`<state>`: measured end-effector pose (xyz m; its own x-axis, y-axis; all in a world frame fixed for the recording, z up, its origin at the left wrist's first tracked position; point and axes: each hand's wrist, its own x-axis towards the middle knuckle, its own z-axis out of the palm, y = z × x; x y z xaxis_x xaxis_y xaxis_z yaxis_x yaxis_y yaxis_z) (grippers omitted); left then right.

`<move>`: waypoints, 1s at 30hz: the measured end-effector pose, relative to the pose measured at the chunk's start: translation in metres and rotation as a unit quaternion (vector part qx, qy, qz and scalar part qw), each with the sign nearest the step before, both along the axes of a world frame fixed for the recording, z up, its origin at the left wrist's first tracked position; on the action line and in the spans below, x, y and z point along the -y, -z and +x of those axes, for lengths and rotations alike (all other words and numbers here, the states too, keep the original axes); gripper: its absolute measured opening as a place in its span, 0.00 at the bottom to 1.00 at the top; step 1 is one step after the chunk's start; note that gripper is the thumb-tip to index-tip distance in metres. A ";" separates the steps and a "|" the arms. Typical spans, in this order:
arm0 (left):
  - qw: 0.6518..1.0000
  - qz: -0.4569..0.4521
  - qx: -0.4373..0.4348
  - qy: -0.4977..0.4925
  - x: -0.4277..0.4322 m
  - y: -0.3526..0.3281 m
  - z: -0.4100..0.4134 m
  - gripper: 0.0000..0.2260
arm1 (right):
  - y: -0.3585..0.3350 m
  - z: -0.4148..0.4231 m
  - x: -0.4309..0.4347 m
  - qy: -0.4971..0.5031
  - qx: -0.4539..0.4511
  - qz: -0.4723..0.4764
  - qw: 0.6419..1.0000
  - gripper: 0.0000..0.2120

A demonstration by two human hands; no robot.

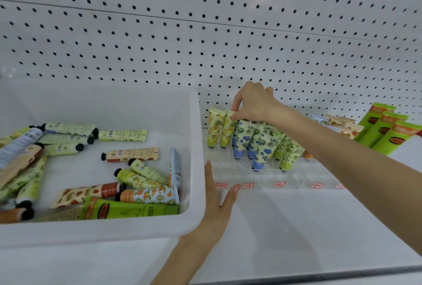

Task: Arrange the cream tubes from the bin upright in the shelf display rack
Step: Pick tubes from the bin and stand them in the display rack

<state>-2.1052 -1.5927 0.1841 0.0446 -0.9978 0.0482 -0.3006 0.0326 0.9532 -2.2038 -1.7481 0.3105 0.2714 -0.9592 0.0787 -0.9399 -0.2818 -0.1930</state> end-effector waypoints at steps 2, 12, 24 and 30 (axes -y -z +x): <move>0.993 -0.023 0.107 -0.032 0.002 0.017 0.003 0.52 | 0.000 0.000 0.000 -0.002 0.000 0.004 1.000 0.05; 0.986 0.002 0.157 -0.051 0.005 0.021 0.006 0.55 | -0.001 0.000 0.004 0.002 0.021 0.026 0.999 0.08; 0.952 -0.040 0.297 -0.058 -0.001 0.017 0.006 0.47 | -0.022 -0.020 -0.022 -0.020 0.012 0.024 0.999 0.13; 0.925 -0.125 0.359 -0.010 -0.010 0.025 0.006 0.37 | -0.026 -0.045 -0.073 -0.011 -0.047 -0.026 0.999 0.17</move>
<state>-2.0990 -1.5823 0.1590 -0.0709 -0.9506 0.3021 -0.8564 0.2133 0.4702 -2.2492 -1.6746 0.3363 0.3012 -0.9482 0.1007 -0.9465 -0.3101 -0.0897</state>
